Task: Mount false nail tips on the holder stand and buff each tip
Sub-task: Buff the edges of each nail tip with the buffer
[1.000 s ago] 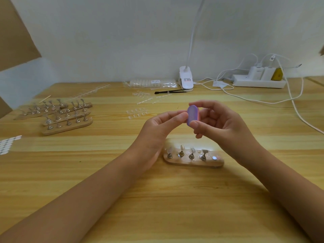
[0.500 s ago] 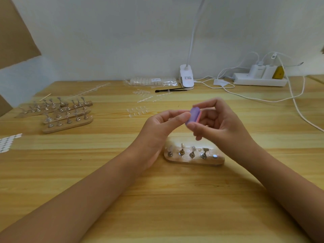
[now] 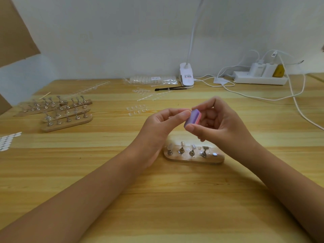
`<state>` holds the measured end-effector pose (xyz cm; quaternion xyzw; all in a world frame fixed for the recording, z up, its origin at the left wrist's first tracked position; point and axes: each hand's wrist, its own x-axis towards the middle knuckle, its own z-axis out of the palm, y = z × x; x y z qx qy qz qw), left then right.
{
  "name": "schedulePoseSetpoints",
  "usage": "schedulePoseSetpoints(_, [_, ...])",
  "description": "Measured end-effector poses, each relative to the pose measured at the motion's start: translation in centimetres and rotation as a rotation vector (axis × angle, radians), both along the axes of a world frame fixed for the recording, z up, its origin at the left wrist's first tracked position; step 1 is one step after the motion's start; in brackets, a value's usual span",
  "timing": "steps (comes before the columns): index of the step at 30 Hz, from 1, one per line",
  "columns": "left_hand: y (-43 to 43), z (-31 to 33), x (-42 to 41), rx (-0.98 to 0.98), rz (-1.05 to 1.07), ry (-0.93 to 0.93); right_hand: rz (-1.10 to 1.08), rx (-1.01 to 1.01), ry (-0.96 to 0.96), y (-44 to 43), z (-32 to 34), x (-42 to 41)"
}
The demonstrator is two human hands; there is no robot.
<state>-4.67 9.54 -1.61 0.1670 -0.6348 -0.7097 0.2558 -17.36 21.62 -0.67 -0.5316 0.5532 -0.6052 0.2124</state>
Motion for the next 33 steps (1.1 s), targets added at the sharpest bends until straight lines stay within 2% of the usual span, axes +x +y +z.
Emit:
schedulePoseSetpoints(5, [0.14,0.05,0.01,-0.006,0.006,0.003,0.027,0.035,0.025,0.08,-0.27,0.13])
schedulePoseSetpoints(9, [0.13,0.05,0.01,-0.046,0.008,-0.003,-0.054,-0.015,0.007,0.04,-0.02,-0.15])
schedulePoseSetpoints(12, [0.16,0.08,0.06,-0.035,0.007,-0.003,-0.011,0.033,0.041,0.13,-0.14,0.08])
schedulePoseSetpoints(23, [0.11,0.03,0.01,-0.068,0.032,-0.047,-0.139,0.004,0.042,-0.03,-0.16,0.08])
schedulePoseSetpoints(33, [0.02,-0.17,0.03,-0.062,0.023,-0.052,-0.090,0.022,0.068,0.01,-0.36,0.31])
